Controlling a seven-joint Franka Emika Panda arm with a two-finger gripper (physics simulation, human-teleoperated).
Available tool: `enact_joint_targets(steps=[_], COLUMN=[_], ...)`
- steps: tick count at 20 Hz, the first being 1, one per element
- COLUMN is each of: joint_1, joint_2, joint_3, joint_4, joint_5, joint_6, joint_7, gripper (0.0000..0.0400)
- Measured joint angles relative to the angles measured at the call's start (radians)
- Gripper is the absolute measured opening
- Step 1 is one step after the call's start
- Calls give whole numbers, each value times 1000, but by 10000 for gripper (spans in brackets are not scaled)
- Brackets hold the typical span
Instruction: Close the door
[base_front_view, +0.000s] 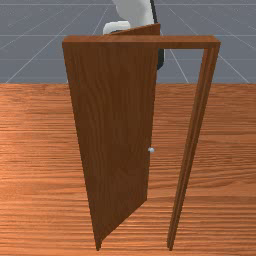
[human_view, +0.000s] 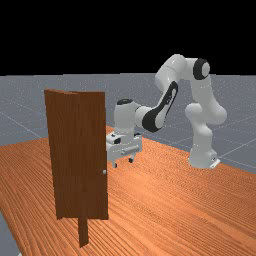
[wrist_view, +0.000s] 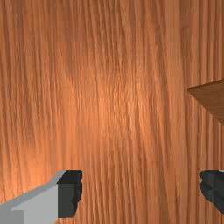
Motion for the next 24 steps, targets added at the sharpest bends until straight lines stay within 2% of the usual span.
enact_joint_targets(steps=[1,2,3,5,6,7,8,10,14,16,19,21,24], joint_1=[1,2,2,0,0,-2,-2,-1,4,17,63,91,99], joint_2=[-51,-116,-181,-321,-318,-324,-326,-334,-332,-334,-326,-321,-305], joint_3=[-2,-4,-6,-11,-11,-10,-10,-11,-1,29,72,75,73], joint_4=[-82,-180,-274,-464,-456,-467,-467,-476,-469,-472,-461,-453,-430], joint_5=[-4,-9,-15,-31,-30,-7,-6,-29,-29,-27,-32,-37,-37], joint_6=[30,63,92,141,121,140,137,152,137,144,139,128,117], joint_7=[2,4,7,15,14,-7,-9,11,-26,-169,-120,86,168], gripper=[243,148,90,33,177,265,318,370,396,400,400,400,400])
